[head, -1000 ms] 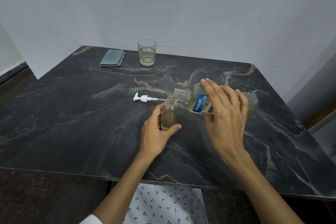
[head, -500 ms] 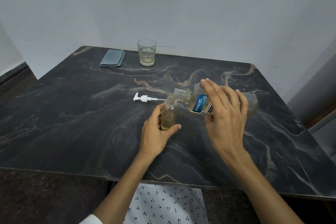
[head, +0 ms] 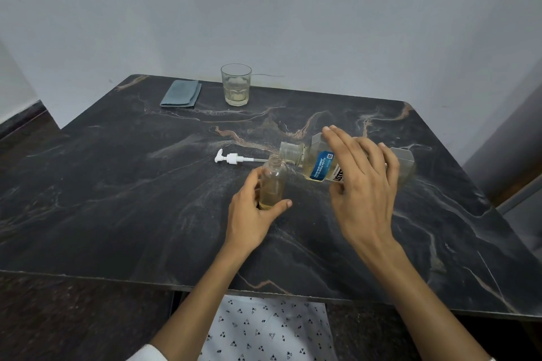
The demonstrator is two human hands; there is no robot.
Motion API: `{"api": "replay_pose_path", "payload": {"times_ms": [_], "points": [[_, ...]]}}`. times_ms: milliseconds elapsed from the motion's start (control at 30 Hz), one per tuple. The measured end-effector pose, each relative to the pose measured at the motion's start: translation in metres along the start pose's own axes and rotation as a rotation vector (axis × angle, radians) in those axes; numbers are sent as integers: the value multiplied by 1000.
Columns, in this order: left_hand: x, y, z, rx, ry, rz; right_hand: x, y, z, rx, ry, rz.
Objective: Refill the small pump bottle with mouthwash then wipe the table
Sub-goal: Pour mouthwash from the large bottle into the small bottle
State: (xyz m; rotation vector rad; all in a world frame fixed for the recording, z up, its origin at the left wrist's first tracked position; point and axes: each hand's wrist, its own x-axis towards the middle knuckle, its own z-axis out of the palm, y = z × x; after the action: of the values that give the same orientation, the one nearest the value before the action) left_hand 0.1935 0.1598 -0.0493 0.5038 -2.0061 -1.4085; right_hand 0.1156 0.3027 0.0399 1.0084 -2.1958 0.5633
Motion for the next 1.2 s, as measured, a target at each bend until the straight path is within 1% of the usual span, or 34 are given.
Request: {"api": "replay_pose_path", "payload": {"times_ms": [633, 1200], "points": [[0, -2, 1, -37, 0, -15, 0, -1, 0, -4, -1, 3], [1, -4, 1, -23, -11, -9, 0, 0, 0, -2, 7, 3]]}}
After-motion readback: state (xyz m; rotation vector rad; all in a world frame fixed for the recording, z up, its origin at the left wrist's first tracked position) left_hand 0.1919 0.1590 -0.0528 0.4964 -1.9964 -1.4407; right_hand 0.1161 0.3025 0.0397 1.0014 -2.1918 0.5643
